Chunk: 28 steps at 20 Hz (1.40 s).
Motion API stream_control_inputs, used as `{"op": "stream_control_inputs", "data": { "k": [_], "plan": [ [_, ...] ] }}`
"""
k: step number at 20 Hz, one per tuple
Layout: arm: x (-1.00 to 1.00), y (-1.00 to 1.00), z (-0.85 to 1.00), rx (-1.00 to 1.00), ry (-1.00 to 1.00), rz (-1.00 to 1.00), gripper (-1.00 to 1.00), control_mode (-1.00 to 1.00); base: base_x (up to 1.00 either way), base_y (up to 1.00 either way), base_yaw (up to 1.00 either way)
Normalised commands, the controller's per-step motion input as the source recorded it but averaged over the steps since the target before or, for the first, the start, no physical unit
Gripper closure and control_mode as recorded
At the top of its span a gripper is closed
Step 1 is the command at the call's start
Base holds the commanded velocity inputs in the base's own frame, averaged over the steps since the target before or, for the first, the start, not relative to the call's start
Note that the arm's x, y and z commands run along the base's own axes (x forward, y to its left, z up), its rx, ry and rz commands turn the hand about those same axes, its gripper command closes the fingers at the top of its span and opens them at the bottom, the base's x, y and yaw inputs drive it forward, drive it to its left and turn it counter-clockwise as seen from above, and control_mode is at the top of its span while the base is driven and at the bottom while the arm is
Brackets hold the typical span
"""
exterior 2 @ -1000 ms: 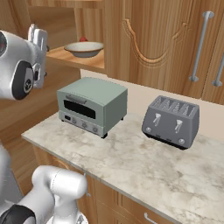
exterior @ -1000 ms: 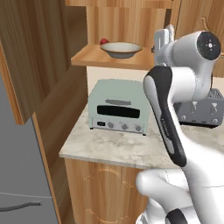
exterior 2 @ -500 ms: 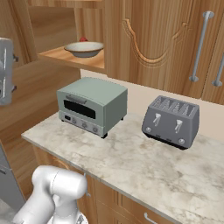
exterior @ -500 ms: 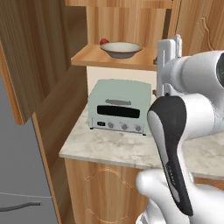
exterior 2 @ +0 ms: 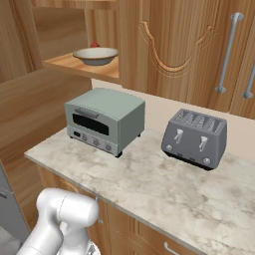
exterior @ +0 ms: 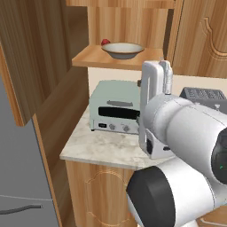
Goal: Pick the mug and place it in the sink. Pick the bowl and place it in the open cabinet and then close the cabinet.
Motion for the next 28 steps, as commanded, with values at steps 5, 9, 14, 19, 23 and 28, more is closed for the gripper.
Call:
{"op": "stream_control_inputs", "data": {
  "k": [5,9,14,19,23,28],
  "plan": [
    [-0.56,0.92,0.00,-0.01,-0.06,0.00,-1.00,-1.00,0.00,0.00,0.00],
    [-0.31,0.86,-0.13,0.00,0.00,0.00,-1.00,-1.00,0.00,0.00,0.00],
    [-0.06,0.67,-0.27,0.00,0.00,0.00,-1.00,-1.00,0.00,0.00,0.00],
    [0.08,0.49,-0.29,0.00,-0.01,0.00,-1.00,-1.00,0.00,0.00,0.00],
    [0.24,0.19,-0.23,0.00,-0.07,0.00,-1.00,-1.00,0.00,0.00,0.00],
    [0.31,0.27,-0.17,-0.01,-0.08,0.00,-1.00,-1.00,0.00,0.00,0.00]
  ]
}}
